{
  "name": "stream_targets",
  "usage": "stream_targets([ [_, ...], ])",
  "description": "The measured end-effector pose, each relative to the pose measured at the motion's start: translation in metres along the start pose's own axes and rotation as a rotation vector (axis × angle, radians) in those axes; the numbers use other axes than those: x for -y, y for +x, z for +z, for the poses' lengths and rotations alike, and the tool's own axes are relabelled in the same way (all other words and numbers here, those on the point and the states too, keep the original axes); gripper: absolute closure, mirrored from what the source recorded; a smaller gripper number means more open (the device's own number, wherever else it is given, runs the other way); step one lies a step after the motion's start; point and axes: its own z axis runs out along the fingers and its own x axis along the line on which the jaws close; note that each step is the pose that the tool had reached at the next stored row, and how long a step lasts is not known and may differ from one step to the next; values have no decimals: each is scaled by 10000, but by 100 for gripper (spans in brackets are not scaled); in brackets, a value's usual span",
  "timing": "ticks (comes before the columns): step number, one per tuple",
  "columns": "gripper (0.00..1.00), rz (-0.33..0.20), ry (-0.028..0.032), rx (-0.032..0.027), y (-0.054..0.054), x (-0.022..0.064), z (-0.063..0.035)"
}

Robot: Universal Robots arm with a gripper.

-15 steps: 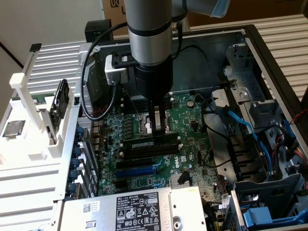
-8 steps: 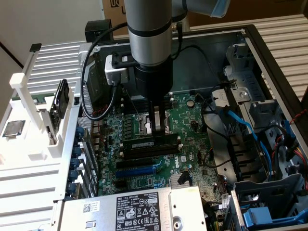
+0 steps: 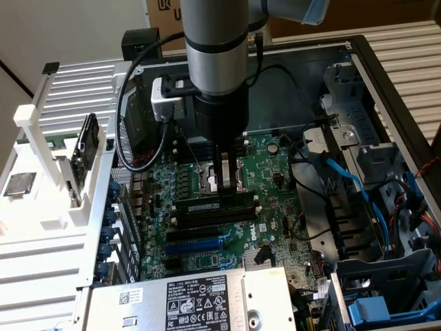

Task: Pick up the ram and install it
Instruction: 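Insert the ram into the slot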

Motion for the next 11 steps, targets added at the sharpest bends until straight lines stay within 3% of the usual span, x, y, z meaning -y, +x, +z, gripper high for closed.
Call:
stream_targets([
  [11, 88, -68, 1, -5, 3, 13, 4],
])
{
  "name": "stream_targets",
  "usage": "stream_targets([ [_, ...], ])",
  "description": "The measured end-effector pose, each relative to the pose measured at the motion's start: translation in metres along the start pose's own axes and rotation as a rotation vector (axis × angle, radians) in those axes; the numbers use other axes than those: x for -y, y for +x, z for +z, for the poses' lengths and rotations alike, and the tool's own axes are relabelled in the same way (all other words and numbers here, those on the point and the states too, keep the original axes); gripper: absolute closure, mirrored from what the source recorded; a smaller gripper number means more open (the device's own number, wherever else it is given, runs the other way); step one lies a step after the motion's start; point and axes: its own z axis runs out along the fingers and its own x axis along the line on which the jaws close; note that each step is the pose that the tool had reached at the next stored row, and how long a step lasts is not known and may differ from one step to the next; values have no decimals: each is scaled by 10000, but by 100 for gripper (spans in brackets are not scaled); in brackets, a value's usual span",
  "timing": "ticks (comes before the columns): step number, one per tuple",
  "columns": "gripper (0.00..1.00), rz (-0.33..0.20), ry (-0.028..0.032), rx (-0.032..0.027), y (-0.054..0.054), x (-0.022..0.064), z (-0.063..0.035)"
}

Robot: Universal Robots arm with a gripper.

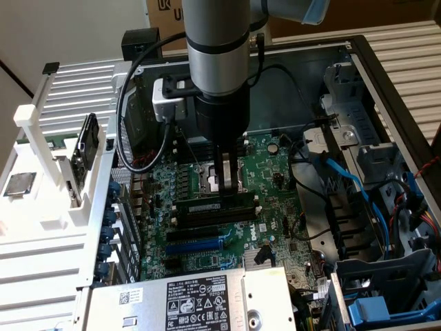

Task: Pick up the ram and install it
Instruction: 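Insert the ram into the slot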

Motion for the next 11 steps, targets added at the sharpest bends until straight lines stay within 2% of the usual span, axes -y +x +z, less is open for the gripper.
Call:
stream_targets([
  [11, 88, -27, 1, -9, 4, 0, 6],
])
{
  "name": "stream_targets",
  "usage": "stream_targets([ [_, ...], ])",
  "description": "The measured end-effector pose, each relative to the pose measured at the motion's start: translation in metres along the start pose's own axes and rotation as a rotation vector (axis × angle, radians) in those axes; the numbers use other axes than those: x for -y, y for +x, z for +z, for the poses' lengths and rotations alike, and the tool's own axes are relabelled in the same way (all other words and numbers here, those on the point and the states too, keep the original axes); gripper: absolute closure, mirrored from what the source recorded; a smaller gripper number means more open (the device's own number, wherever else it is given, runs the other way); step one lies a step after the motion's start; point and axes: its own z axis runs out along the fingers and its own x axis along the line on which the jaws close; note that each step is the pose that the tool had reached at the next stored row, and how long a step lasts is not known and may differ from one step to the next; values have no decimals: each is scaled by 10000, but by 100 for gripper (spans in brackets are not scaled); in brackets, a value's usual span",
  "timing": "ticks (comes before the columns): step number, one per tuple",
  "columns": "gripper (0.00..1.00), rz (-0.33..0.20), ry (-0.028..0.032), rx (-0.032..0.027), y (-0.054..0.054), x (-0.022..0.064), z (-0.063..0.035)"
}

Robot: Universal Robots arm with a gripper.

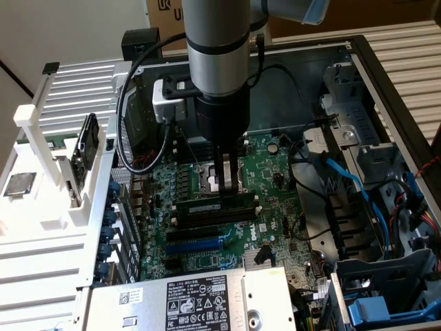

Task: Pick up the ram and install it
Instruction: 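Insert the ram into the slot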

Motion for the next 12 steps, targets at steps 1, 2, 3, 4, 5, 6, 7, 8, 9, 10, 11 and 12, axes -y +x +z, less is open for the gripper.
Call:
stream_targets([
  [1, 88, 0, 0, 0, 0, 0, 1],
  [2, 88, 0, 0, 0, 0, 0, 3],
  [3, 88, 0, 1, 2, 0, 0, 7],
  [4, 88, 0, 2, 3, -1, 0, 12],
  [5, 88, 0, 0, -1, 0, 0, 13],
  [6, 88, -1, 0, -3, 0, 0, 15],
  [7, 88, -1, 0, -2, 0, 0, 17],
  [8, 88, 0, 1, -2, -1, 0, 20],
  [9, 88, -1, 0, -3, -1, 0, 21],
  [10, 88, -1, 1, -3, -1, 0, 24],
  [11, 88, -1, 1, -5, -1, 0, 27],
  [12, 88, -1, 0, -8, 0, 0, 27],
])
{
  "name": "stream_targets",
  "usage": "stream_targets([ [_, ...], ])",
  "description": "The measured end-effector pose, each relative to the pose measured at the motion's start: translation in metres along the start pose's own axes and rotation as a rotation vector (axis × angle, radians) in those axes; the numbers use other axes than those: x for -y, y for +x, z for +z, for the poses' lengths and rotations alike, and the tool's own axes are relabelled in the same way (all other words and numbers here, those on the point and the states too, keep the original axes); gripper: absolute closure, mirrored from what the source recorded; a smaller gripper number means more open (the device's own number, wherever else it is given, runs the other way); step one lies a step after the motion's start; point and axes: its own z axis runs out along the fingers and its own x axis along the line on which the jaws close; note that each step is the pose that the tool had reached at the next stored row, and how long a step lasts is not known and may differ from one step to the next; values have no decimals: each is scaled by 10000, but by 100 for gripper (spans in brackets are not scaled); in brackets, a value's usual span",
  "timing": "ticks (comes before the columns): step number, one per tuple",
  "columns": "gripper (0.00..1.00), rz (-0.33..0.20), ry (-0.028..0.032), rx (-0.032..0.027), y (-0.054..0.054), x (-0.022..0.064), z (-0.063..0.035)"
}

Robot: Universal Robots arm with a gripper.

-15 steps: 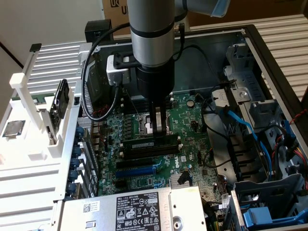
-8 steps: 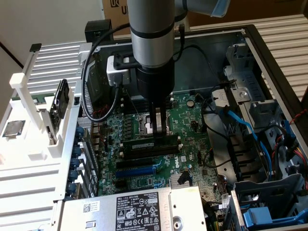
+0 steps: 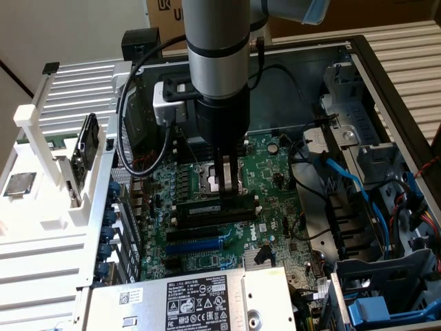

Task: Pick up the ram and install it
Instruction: 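Insert the ram into the slot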

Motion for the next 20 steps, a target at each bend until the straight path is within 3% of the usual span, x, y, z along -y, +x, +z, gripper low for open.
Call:
stream_targets([
  [20, 88, 0, 2, -16, -13, -3, 28],
])
